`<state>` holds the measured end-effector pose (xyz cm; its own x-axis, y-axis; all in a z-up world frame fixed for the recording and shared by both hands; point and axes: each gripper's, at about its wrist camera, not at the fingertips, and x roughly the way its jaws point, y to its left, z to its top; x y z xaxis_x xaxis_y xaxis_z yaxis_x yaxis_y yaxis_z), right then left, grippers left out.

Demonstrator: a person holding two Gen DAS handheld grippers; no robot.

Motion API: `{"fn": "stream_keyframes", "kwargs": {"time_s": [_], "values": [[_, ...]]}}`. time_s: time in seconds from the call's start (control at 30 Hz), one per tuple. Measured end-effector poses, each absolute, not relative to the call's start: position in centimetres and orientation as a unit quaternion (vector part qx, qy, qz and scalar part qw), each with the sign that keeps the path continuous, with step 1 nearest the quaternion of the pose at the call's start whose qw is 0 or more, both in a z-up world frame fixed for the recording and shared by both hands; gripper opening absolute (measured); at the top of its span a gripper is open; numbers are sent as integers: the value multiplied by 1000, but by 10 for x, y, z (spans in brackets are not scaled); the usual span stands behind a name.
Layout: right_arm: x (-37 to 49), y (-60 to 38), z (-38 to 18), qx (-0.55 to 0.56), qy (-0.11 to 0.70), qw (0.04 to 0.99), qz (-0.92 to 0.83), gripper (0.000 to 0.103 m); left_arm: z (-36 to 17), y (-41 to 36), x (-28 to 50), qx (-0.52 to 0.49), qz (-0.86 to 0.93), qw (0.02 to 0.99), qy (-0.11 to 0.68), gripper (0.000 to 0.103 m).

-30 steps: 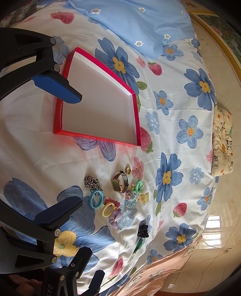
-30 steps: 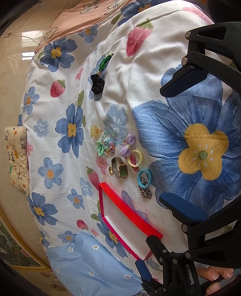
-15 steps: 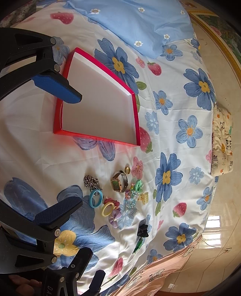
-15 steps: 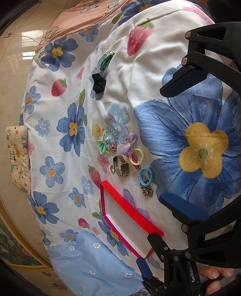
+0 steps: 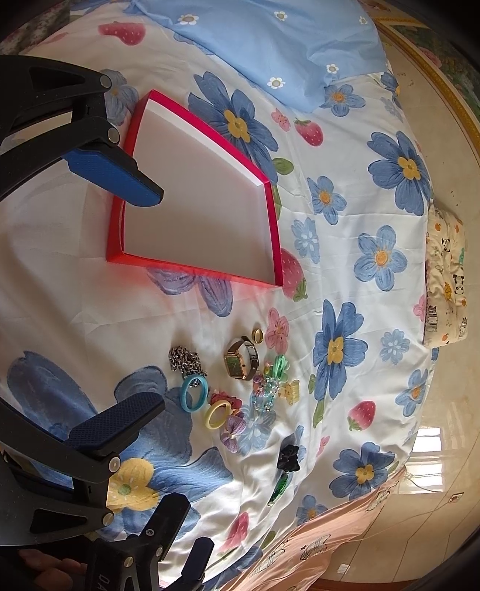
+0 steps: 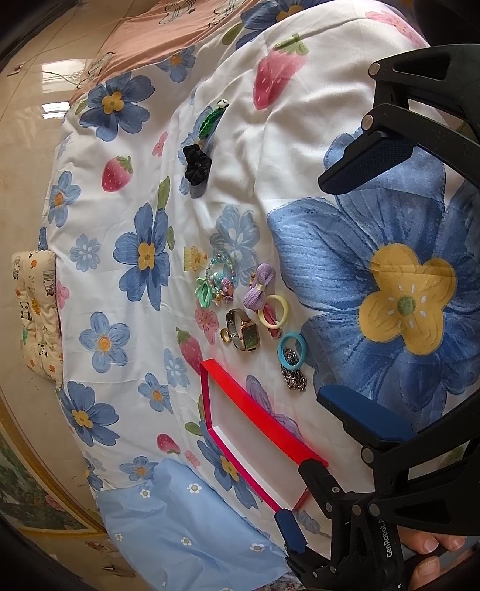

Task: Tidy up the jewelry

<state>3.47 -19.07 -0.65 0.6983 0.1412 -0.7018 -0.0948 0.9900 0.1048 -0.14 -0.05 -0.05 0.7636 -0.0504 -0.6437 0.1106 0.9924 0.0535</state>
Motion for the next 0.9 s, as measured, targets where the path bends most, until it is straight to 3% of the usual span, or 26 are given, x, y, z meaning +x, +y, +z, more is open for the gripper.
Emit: {"fn": "stream_keyframes", "kwargs": {"time_s": [0.47,0.6,0.77,0.9], "values": [[50,-193,-7,34,392,916,74,101,-3,-3,30,42,-73,927,366,100],[63,-198,-6,46,400,912,84,94,-1,-1,49,38,-84,922,377,97],[83,-204,-8,61,414,903,97,80,-5,-4,72,45,-101,912,395,81],[100,-208,-12,76,426,893,121,71,-10,-7,87,45,-130,901,412,78]]}}
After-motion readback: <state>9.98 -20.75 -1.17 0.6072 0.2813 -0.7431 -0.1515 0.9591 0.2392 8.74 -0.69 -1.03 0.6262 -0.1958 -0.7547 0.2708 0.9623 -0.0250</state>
